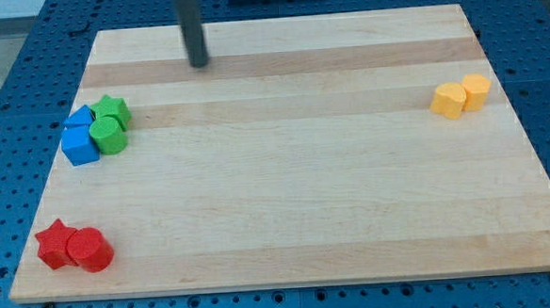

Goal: Nudge blue triangle a bit down

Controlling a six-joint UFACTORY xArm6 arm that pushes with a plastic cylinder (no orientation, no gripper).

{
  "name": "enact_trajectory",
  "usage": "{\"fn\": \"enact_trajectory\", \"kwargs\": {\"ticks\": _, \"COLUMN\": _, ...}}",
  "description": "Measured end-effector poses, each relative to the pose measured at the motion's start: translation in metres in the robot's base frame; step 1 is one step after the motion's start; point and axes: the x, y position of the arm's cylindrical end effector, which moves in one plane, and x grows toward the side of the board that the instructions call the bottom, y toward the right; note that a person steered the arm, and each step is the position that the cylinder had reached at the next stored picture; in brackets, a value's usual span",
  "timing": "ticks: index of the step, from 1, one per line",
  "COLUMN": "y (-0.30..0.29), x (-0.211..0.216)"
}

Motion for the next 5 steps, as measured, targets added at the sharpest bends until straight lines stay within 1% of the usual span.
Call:
{"fn": "enact_trajectory", "kwargs": {"ticks": 1, "y": -0.067, "x": 0.011}}
{"fn": "enact_trajectory", "kwargs": {"ticks": 2, "y": -0.131, "x": 0.043}}
{"fn": "enact_trajectory", "kwargs": {"ticks": 3, "y": -0.149, "x": 0.068}}
{"fn": "enact_trajectory", "kwargs": {"ticks": 5, "y": -0.141, "x": 0.133}}
